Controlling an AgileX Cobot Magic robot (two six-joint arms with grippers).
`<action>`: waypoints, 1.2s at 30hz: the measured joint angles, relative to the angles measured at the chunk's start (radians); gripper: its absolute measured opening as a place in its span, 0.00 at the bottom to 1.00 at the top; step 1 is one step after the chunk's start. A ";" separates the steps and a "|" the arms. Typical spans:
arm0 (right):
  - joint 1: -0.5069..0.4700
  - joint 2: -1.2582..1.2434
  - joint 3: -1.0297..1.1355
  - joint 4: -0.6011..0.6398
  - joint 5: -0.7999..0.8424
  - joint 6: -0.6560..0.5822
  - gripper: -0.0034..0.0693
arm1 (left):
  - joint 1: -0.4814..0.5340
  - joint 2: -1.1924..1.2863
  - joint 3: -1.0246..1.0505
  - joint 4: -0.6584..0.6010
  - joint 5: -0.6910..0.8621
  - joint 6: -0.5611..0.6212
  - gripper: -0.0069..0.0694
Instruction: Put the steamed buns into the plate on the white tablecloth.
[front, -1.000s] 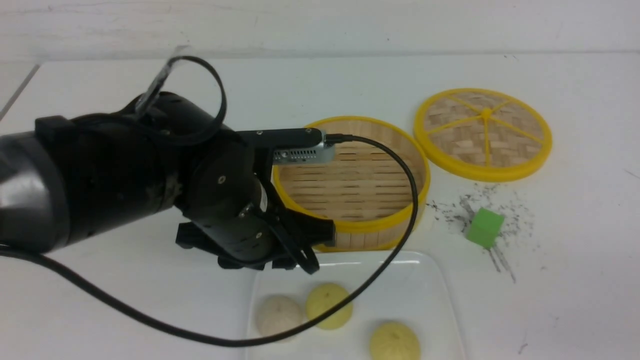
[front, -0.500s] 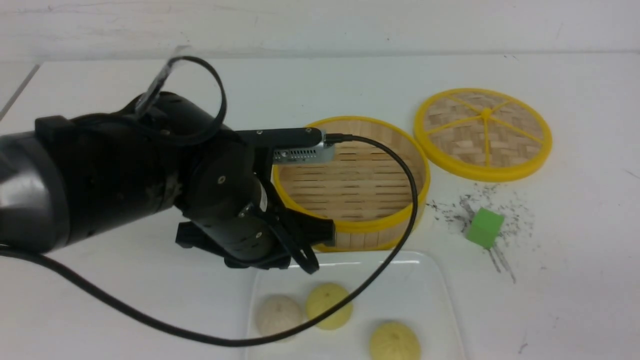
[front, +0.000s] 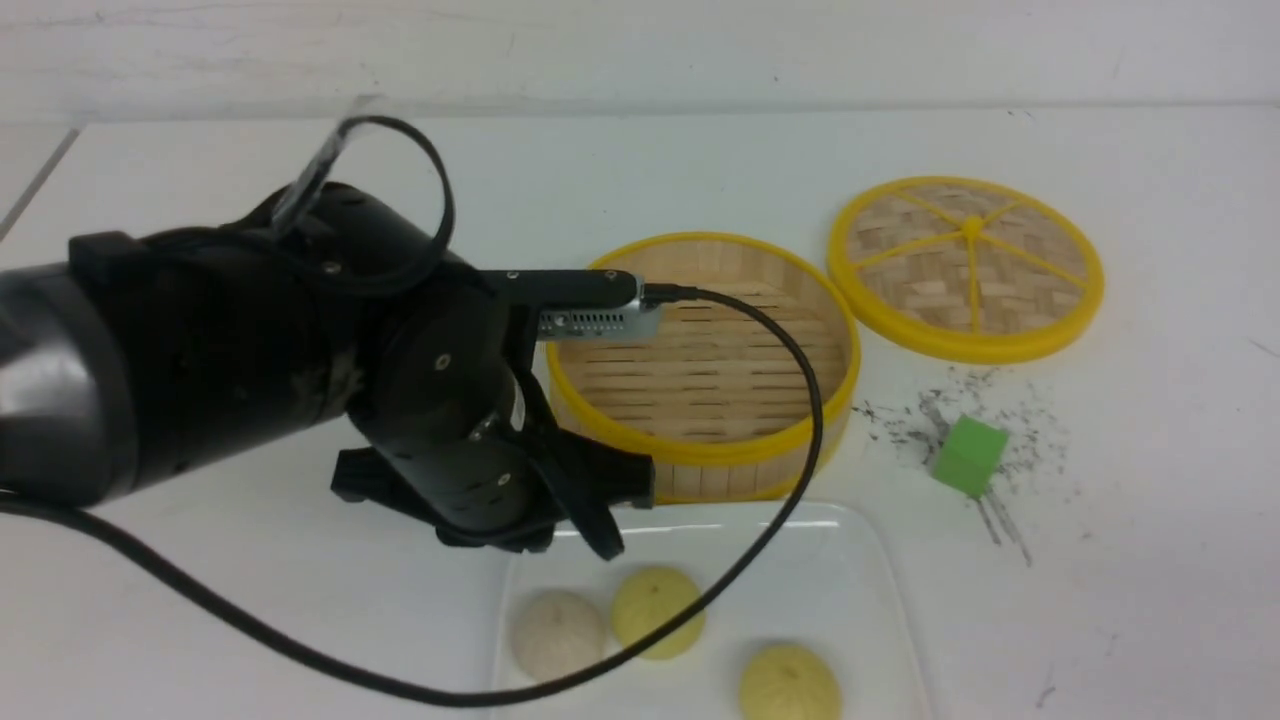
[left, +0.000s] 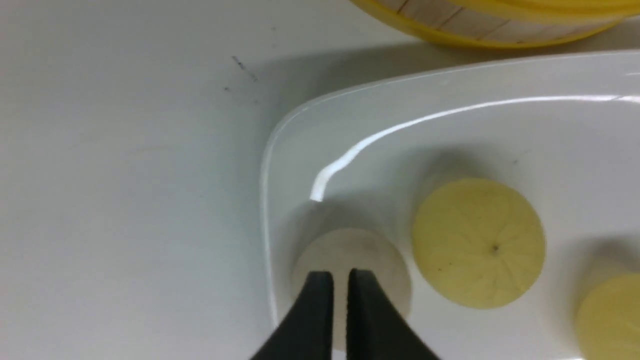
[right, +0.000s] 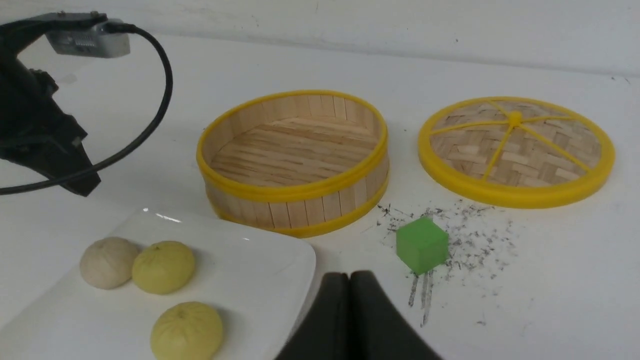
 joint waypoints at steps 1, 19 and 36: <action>-0.001 0.000 0.004 0.000 -0.001 0.000 0.04 | 0.000 -0.002 0.000 0.006 0.005 0.000 0.12; -0.365 -0.091 0.388 -0.105 -0.194 -0.001 0.05 | 0.000 -0.360 0.000 0.079 0.186 0.069 0.09; -0.368 -0.091 0.389 -0.105 -0.195 -0.001 0.07 | 0.000 -1.017 0.643 -0.166 -0.466 0.169 0.09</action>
